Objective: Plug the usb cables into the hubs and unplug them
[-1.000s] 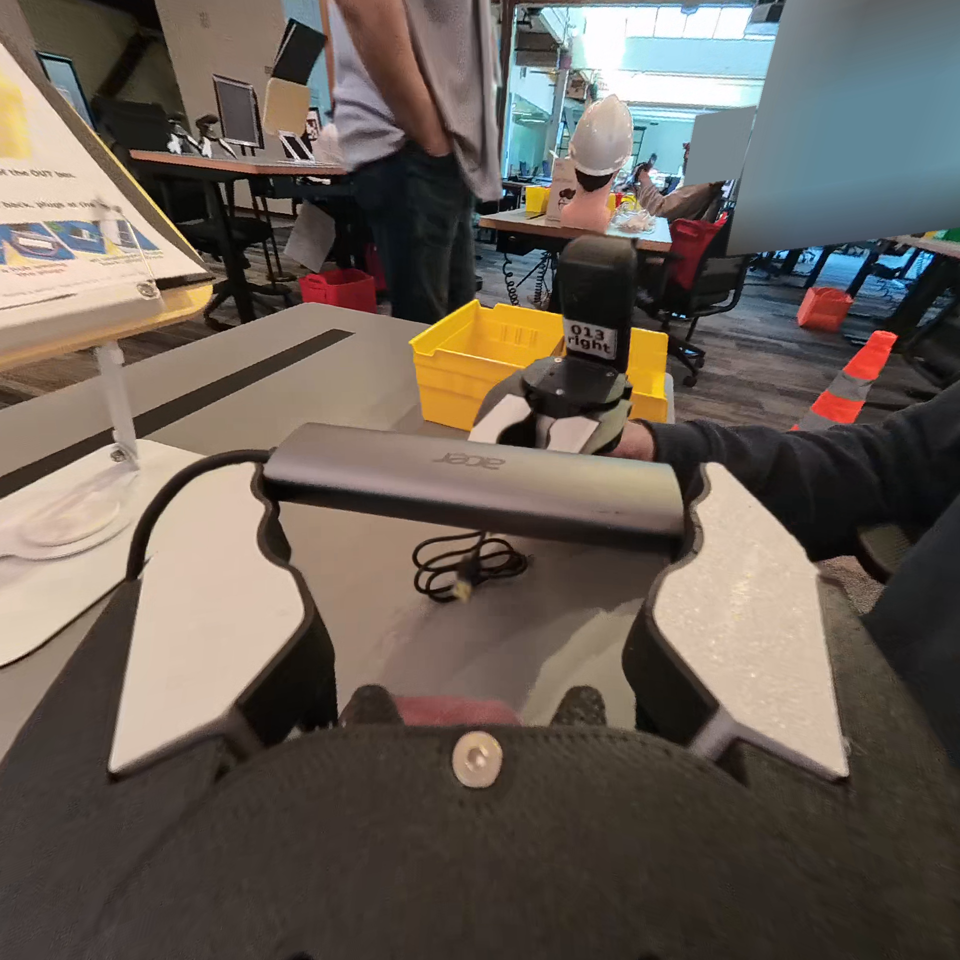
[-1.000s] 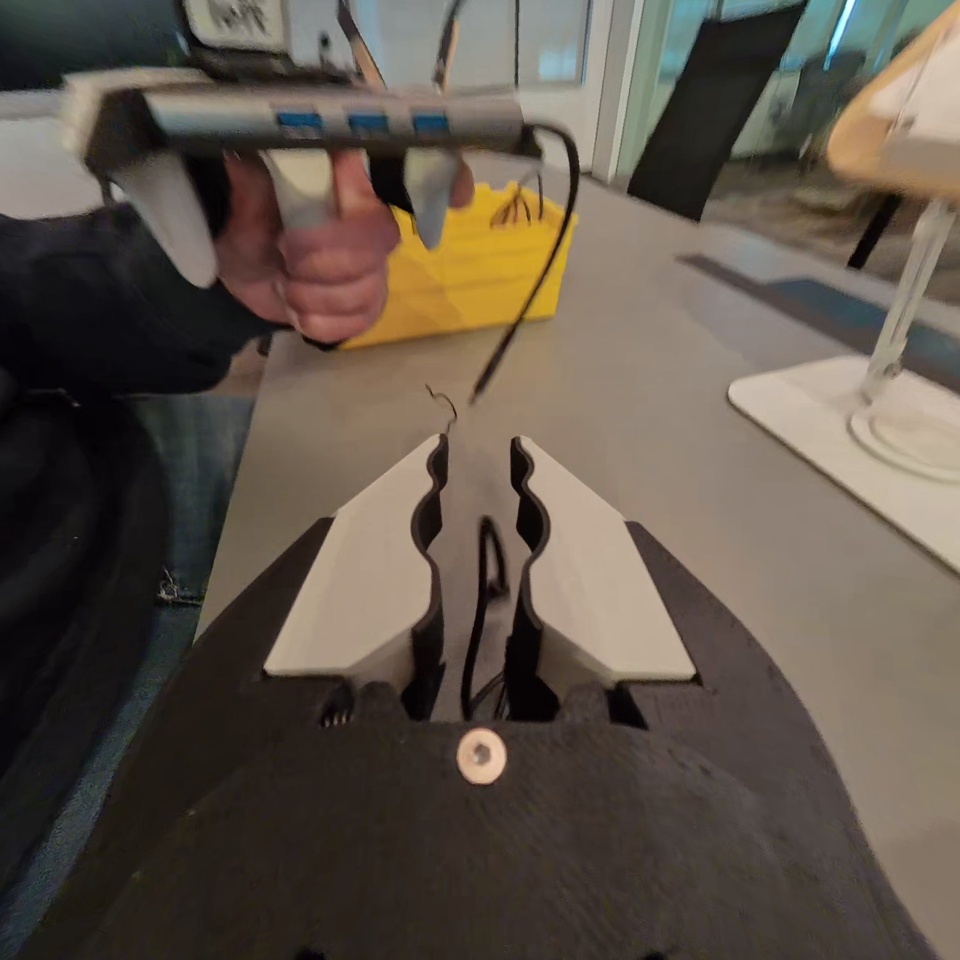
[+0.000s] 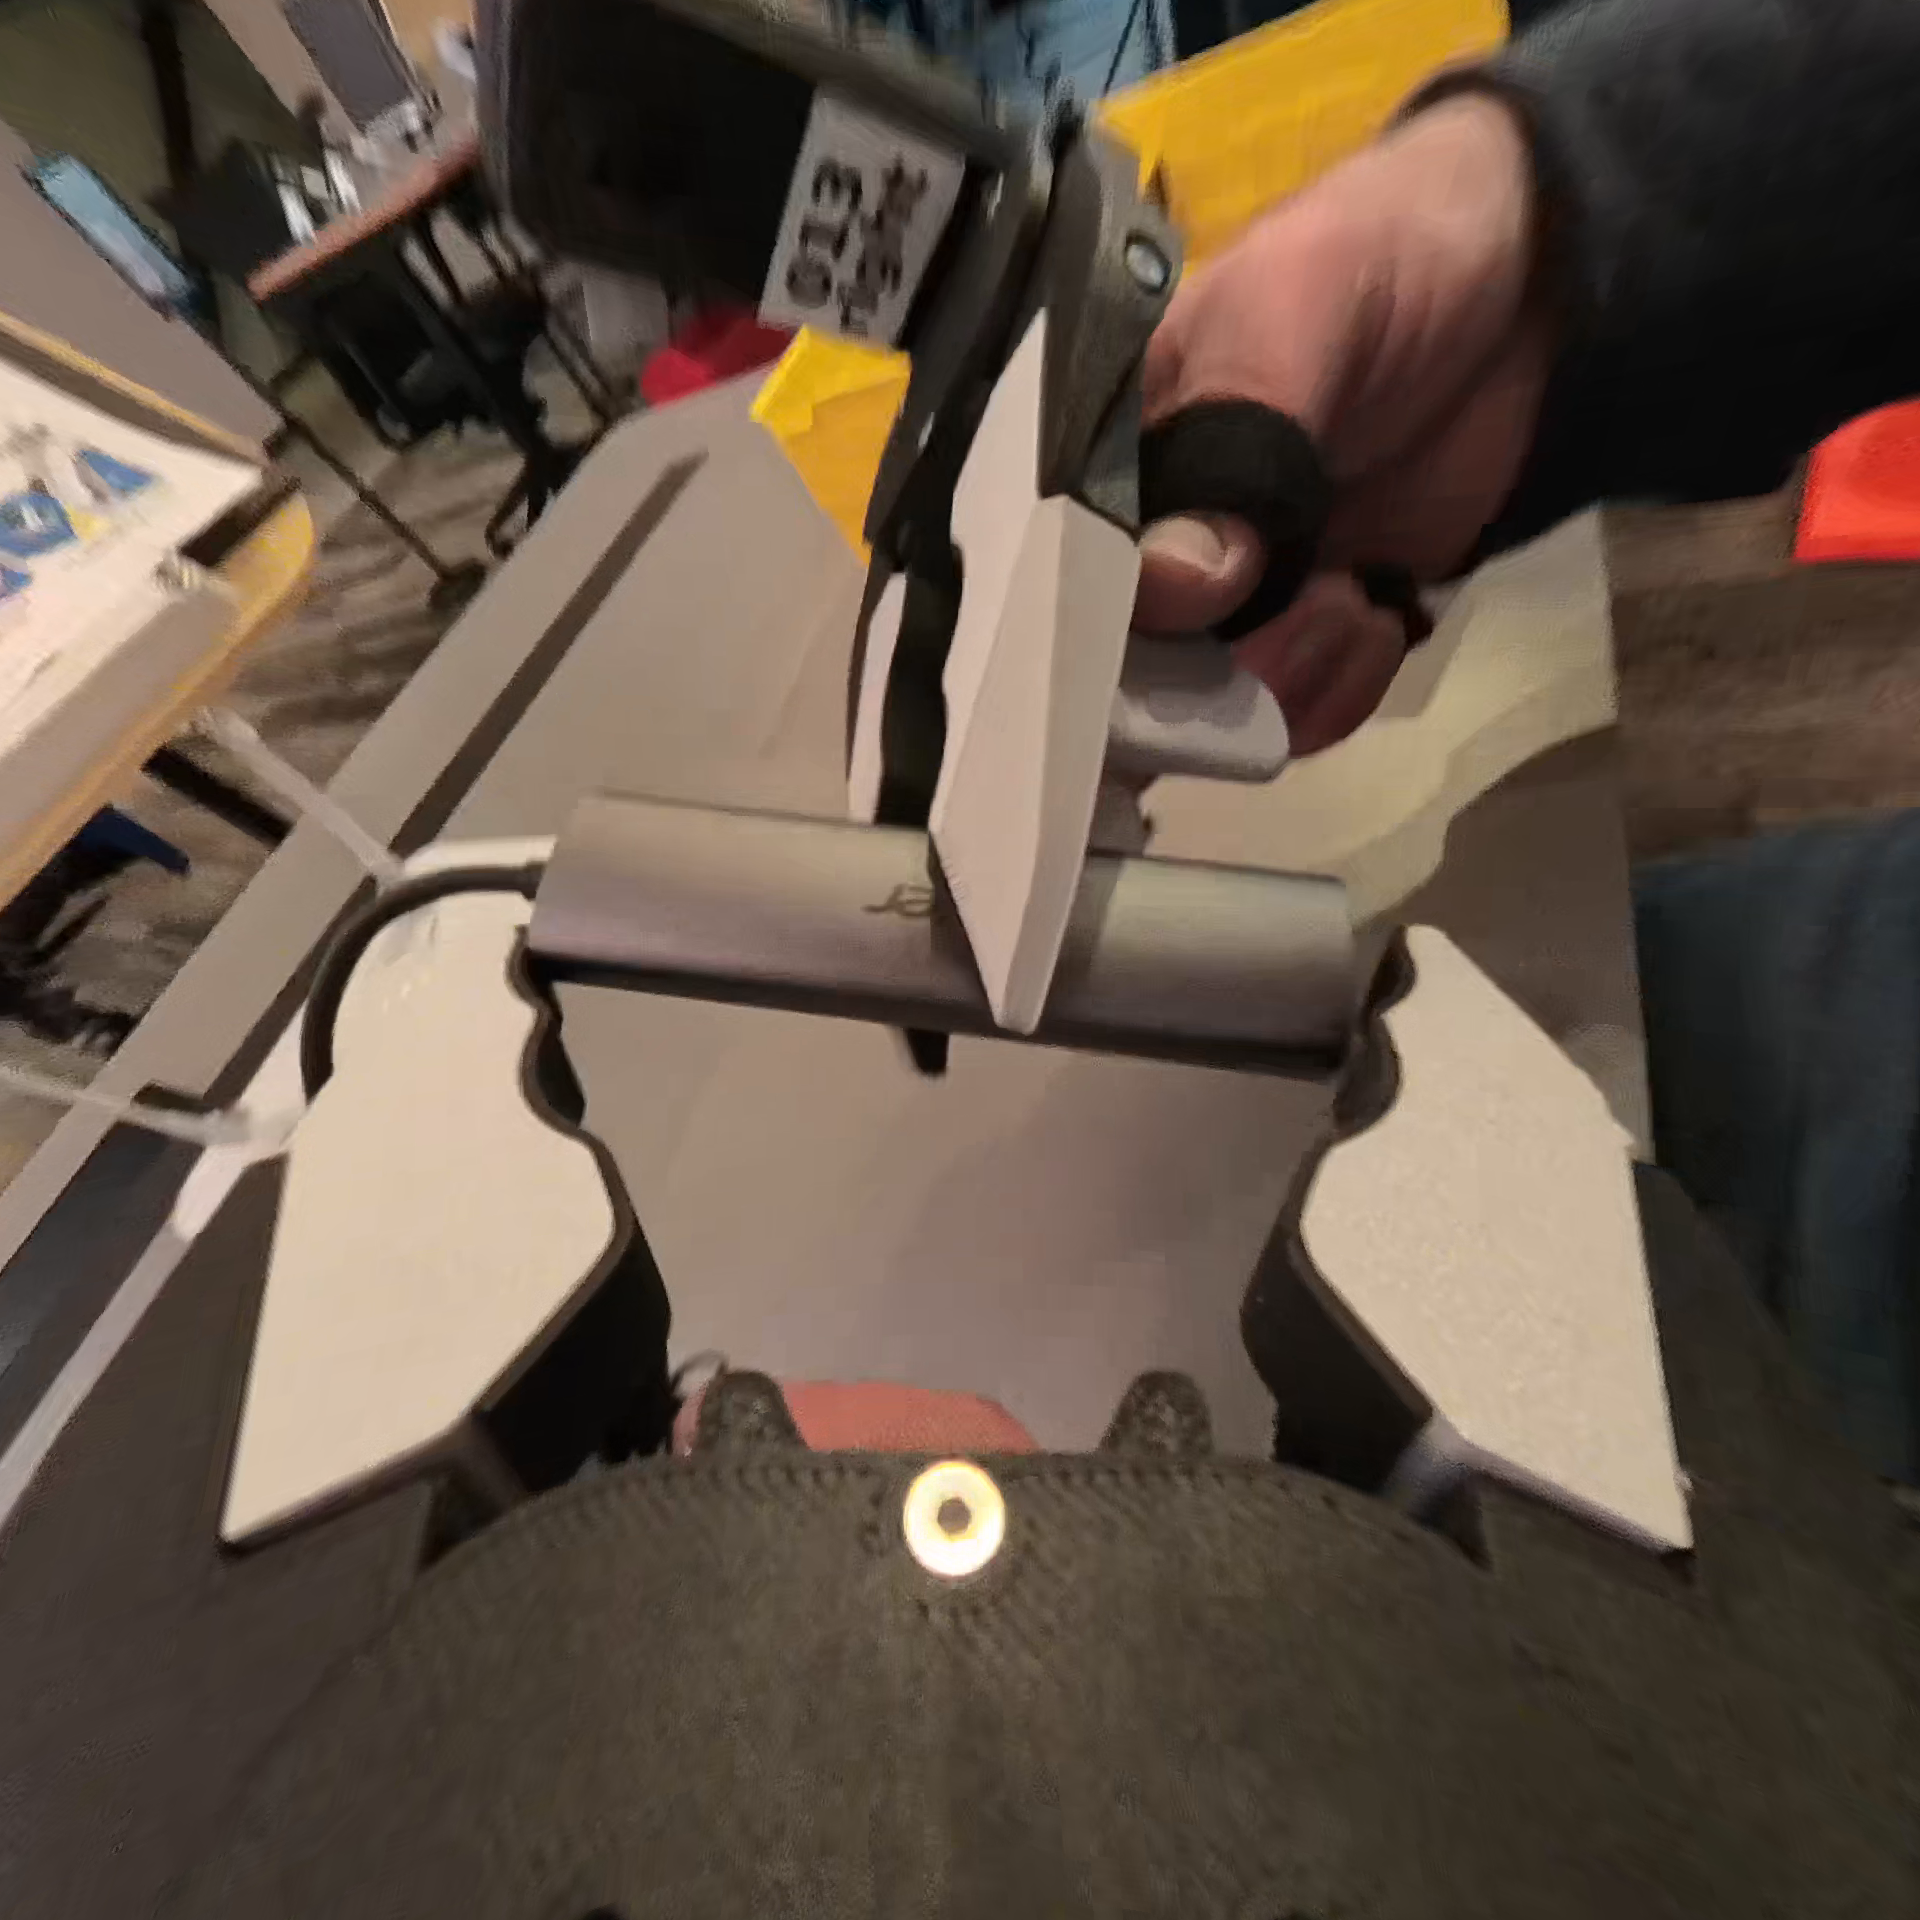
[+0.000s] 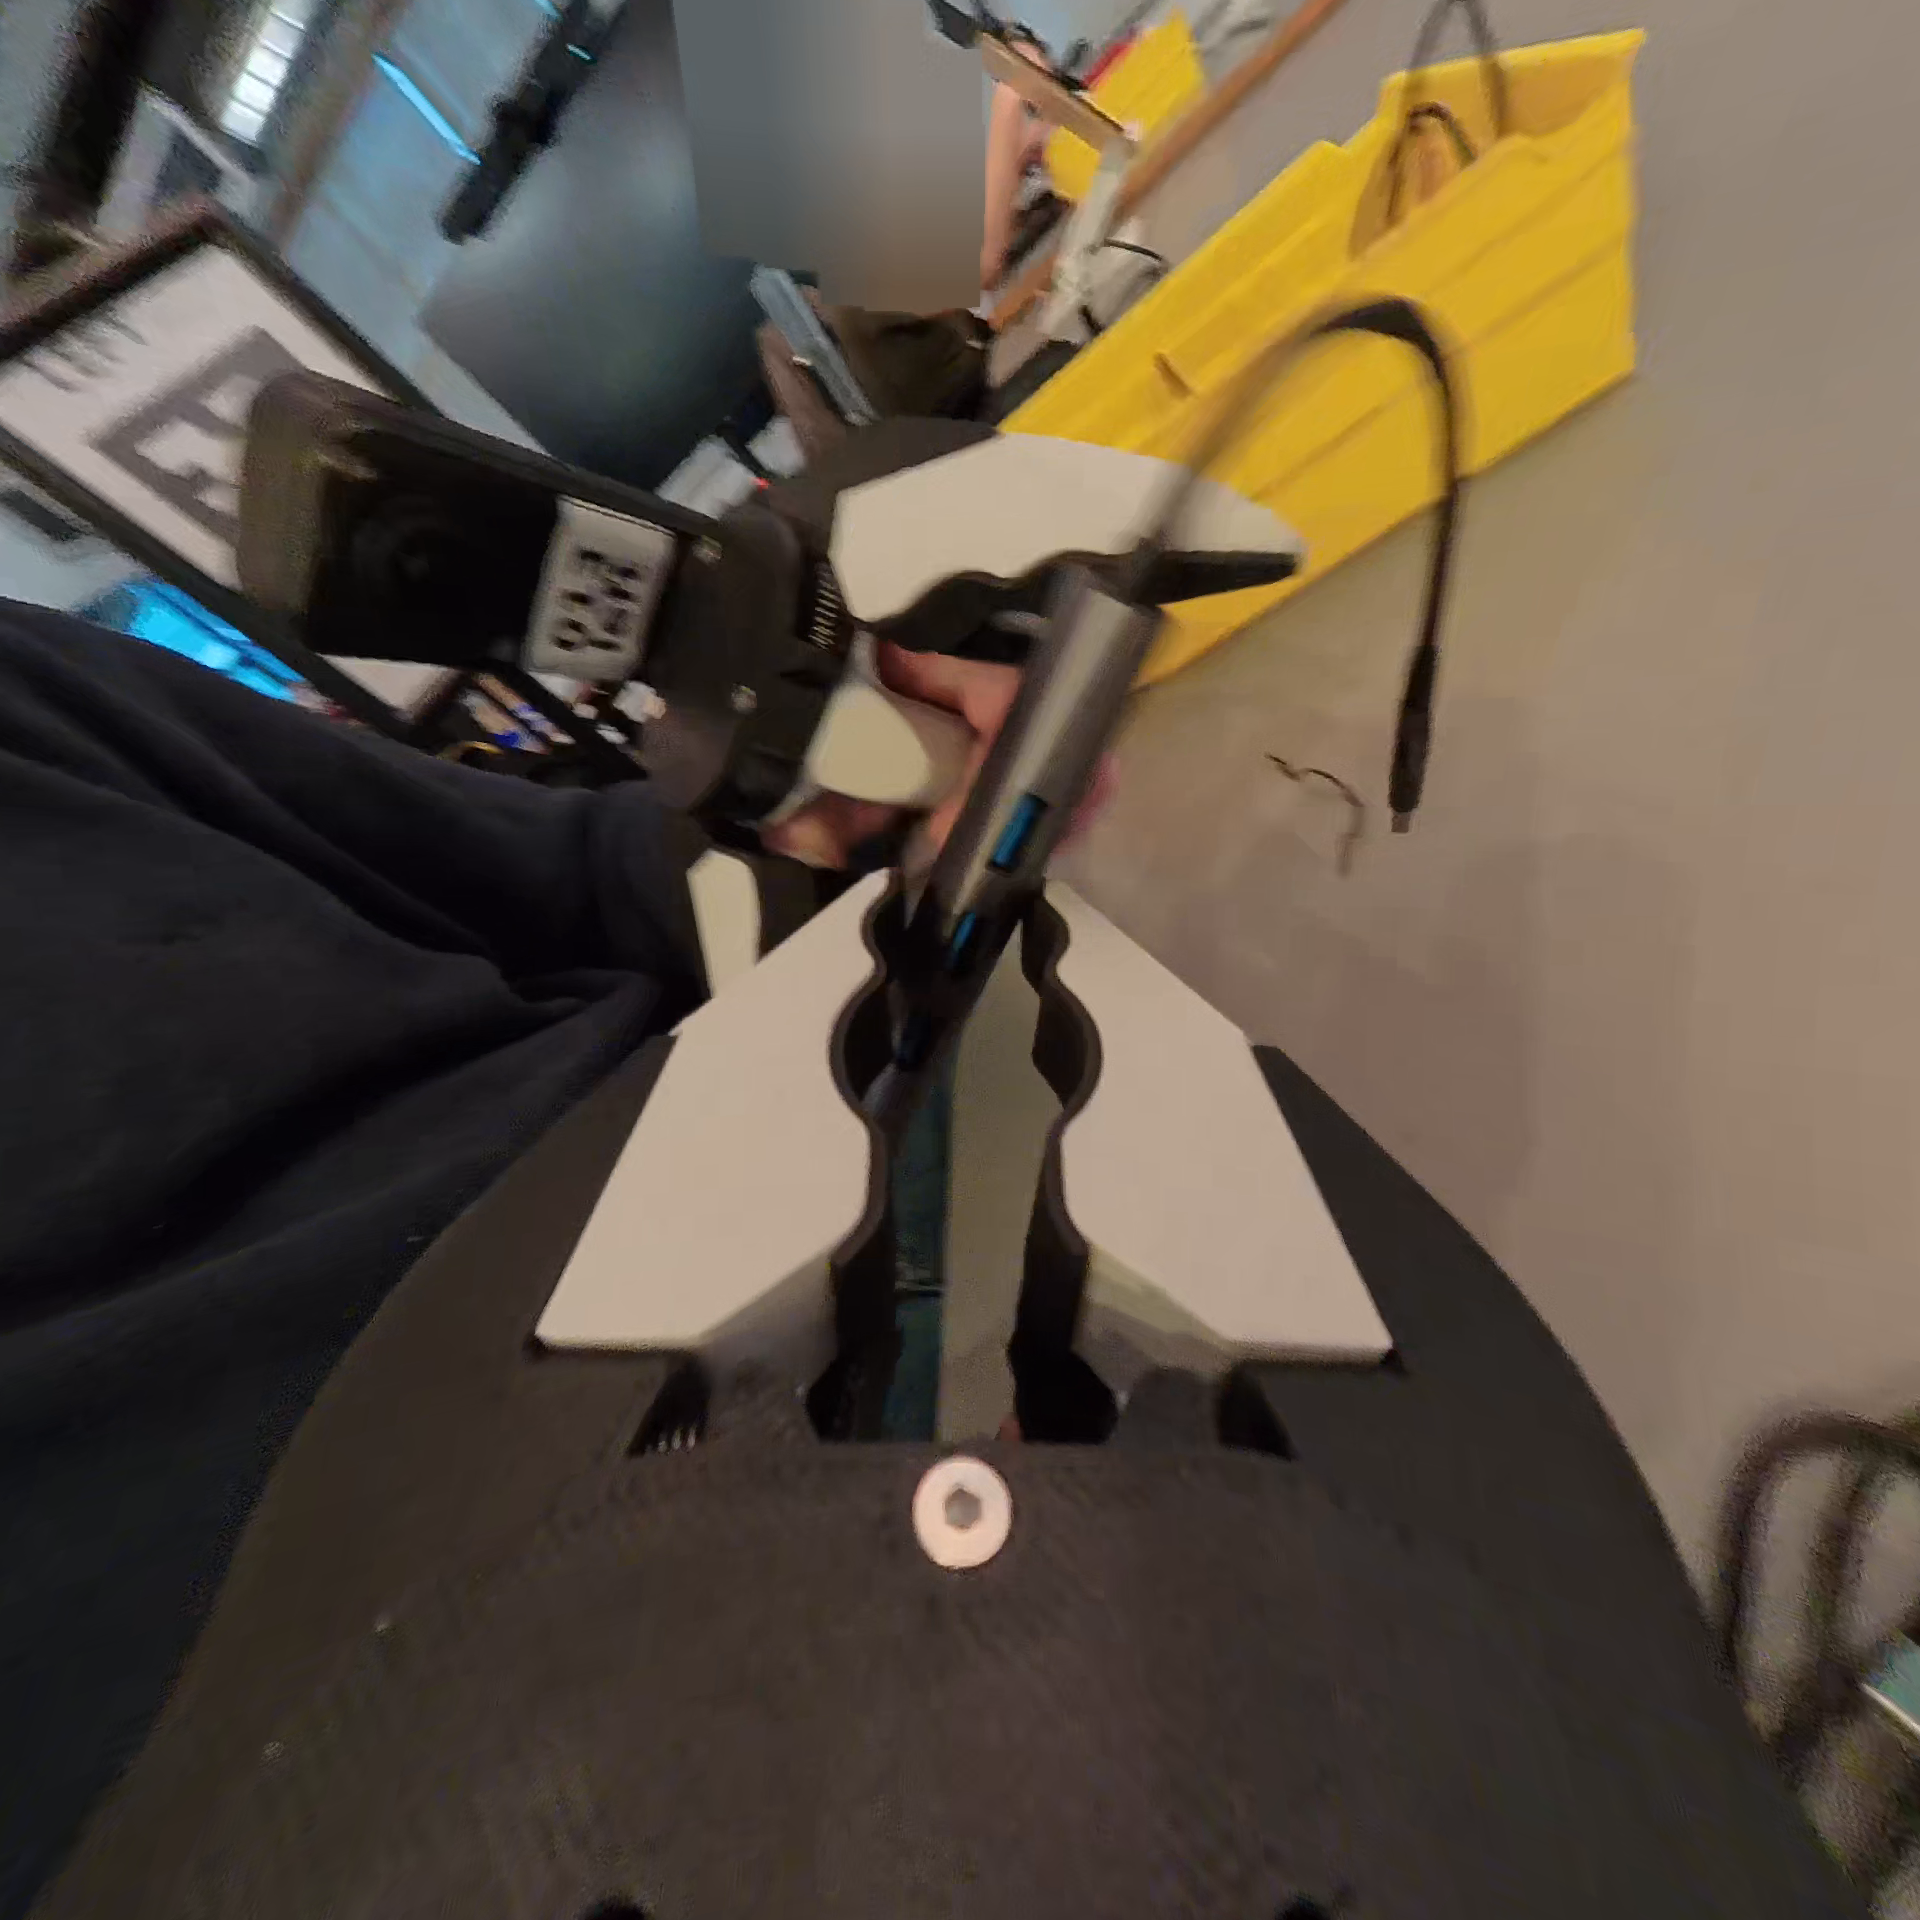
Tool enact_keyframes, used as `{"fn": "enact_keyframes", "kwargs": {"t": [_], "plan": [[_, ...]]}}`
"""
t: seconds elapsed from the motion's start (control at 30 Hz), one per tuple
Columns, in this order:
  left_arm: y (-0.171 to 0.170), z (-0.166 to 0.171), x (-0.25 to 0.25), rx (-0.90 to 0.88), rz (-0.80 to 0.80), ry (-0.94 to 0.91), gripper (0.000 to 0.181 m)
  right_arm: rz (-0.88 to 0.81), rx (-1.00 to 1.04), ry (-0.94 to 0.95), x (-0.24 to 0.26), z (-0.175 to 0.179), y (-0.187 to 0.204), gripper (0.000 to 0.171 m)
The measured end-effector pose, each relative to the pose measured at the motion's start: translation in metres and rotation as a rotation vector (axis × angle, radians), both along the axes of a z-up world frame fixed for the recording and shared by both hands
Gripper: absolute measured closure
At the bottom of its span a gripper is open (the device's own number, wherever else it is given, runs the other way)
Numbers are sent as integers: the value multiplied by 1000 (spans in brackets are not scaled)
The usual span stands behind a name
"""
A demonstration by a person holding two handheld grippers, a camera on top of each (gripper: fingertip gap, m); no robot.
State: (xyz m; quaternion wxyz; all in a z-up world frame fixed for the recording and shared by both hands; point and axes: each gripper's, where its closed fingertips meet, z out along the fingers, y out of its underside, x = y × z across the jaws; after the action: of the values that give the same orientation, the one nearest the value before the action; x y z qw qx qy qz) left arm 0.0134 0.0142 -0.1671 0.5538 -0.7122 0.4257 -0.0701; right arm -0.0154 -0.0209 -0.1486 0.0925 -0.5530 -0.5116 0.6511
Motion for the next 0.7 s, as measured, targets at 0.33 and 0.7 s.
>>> {"fn": "enact_keyframes", "kwargs": {"t": [0.33,0.7], "plan": [[-29,-5,-100,-199,224,125,64,-47,181,-189,1,-51,27,157],[-26,-72,-134,-408,394,230,85,-123,214,-372,7,-105,49,157]]}}
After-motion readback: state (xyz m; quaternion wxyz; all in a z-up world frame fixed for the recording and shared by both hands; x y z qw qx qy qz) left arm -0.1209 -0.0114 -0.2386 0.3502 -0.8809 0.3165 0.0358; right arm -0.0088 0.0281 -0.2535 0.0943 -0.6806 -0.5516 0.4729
